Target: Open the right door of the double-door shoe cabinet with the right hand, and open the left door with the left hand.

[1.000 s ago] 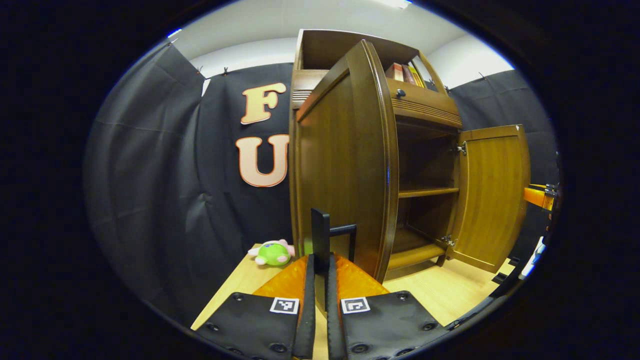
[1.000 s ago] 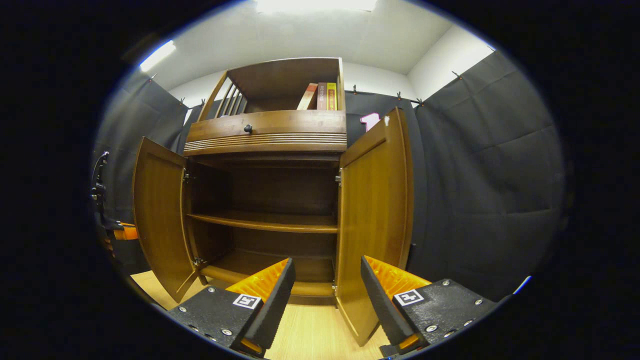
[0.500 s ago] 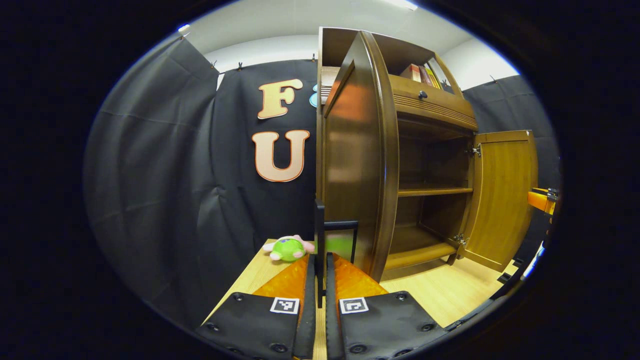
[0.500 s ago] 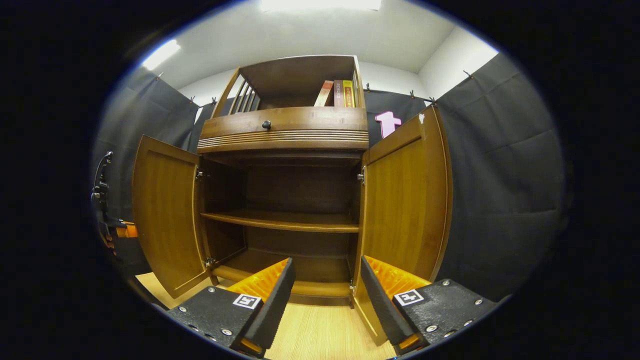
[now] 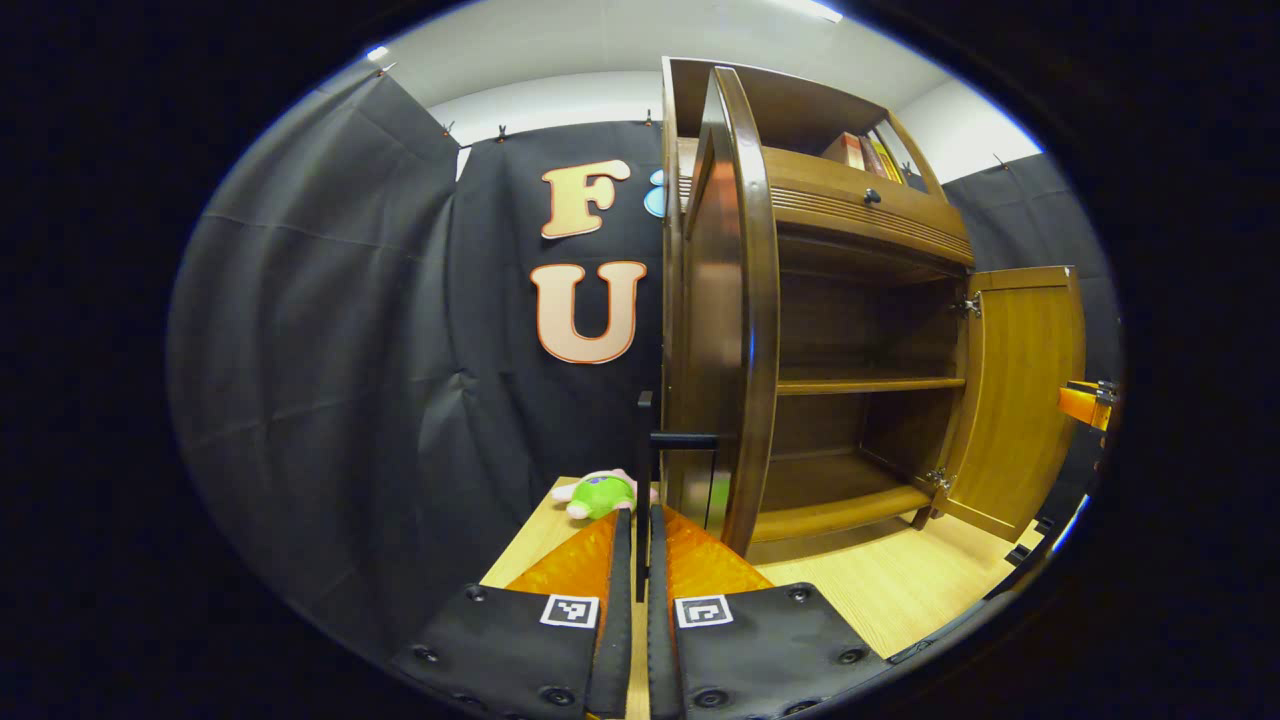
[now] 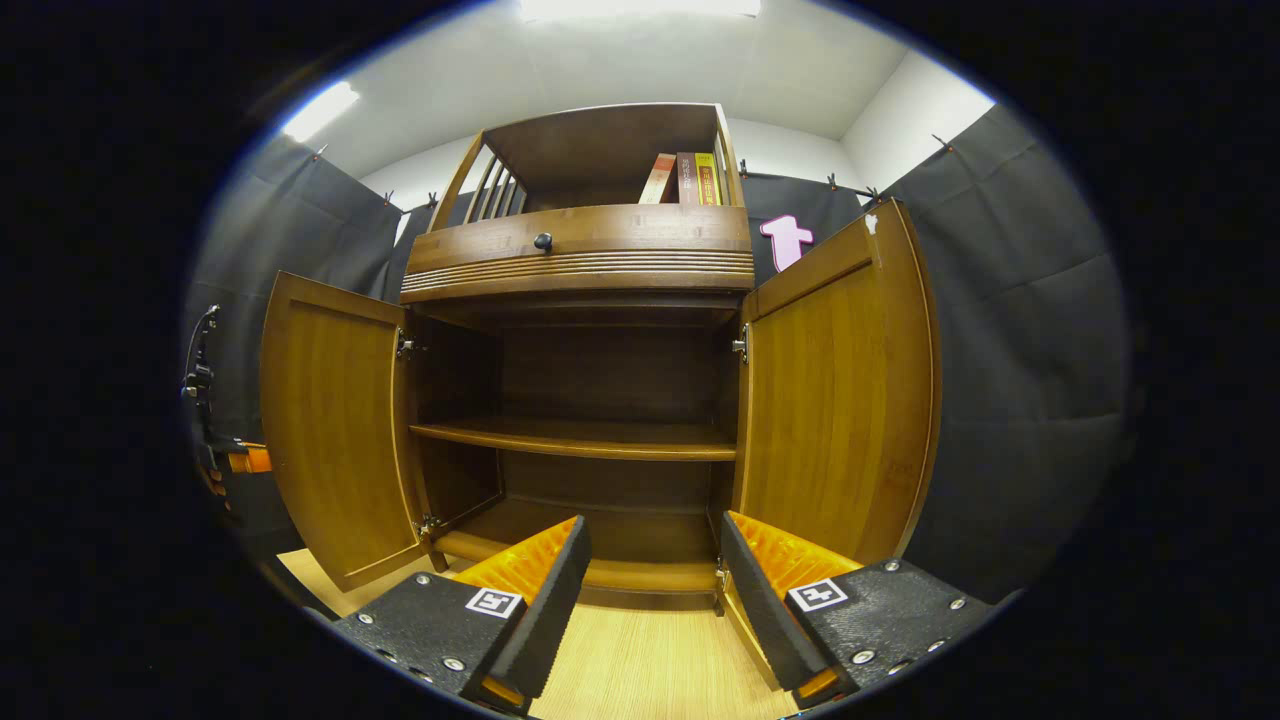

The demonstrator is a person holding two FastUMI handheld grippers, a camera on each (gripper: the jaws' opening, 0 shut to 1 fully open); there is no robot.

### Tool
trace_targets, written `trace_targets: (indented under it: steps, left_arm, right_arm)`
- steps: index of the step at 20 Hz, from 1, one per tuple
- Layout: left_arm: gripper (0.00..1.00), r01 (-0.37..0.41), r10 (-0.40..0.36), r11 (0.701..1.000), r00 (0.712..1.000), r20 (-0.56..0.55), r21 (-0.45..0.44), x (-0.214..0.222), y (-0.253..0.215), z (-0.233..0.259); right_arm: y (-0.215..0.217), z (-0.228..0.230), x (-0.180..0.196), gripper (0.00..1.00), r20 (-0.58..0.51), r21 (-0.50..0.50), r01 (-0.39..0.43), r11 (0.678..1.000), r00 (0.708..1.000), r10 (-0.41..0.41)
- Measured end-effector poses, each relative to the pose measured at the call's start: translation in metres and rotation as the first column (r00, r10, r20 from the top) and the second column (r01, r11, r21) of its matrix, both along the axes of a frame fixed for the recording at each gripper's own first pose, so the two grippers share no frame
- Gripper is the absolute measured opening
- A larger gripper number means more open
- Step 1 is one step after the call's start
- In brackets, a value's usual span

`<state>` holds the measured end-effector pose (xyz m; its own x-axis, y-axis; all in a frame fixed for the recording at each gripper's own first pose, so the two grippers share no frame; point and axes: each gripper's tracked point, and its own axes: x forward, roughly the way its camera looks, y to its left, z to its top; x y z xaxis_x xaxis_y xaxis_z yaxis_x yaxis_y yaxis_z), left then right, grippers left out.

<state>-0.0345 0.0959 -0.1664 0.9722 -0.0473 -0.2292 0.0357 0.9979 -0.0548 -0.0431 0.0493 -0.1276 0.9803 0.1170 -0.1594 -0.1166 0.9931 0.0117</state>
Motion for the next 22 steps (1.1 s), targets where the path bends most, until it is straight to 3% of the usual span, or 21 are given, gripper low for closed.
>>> trace_targets:
  steps: [6,7,10,15,16,19,20,21,22]
  left_arm:
    - [0.14,-0.046,0.047,0.999,0.999,0.023,-0.006,-0.013,0.022,0.018]
    - [0.17,-0.051,0.051,0.999,0.998,0.031,0.006,-0.015,0.021,0.023]
    - [0.12,-0.055,0.055,0.998,0.998,0.038,0.017,-0.022,0.011,0.037]
    - [0.12,-0.054,0.052,0.998,0.996,0.073,0.022,-0.031,-0.009,0.069]
    - [0.14,-0.052,0.049,0.998,0.995,0.085,0.025,-0.035,-0.013,0.076]
    - [0.12,-0.038,0.033,0.999,0.992,0.125,0.039,-0.045,-0.028,0.097]
    - [0.17,-0.034,0.027,0.998,0.99,0.137,0.049,-0.047,-0.034,0.105]
    - [0.22,-0.035,0.026,0.998,0.989,0.147,0.058,-0.048,-0.039,0.111]
    - [0.25,-0.032,0.023,0.998,0.988,0.154,0.057,-0.049,-0.046,0.117]
  right_arm:
    - [0.002,-0.001,0.002,0.82,-0.002,0.005,-0.006,1.0,1.0,0.006]
    - [0.0,-0.002,0.002,0.82,-0.003,0.006,-0.004,1.0,1.0,0.004]
    - [-0.006,-0.003,0.003,0.82,-0.011,0.012,0.005,1.0,1.0,-0.005]
    - [-0.02,0.0,0.004,0.82,-0.011,0.02,0.024,0.999,1.0,-0.024]
    - [-0.023,0.0,0.004,0.93,-0.011,0.023,0.027,0.999,1.0,-0.027]
    - [-0.03,0.0,0.004,0.93,-0.01,0.032,0.036,0.999,0.999,-0.036]
    - [-0.033,0.0,0.005,0.82,-0.01,0.034,0.039,0.999,0.999,-0.039]
    - [-0.035,0.0,0.005,0.93,-0.012,0.036,0.042,0.998,0.999,-0.041]
    - [-0.037,0.0,0.004,0.93,-0.012,0.038,0.043,0.998,0.999,-0.042]
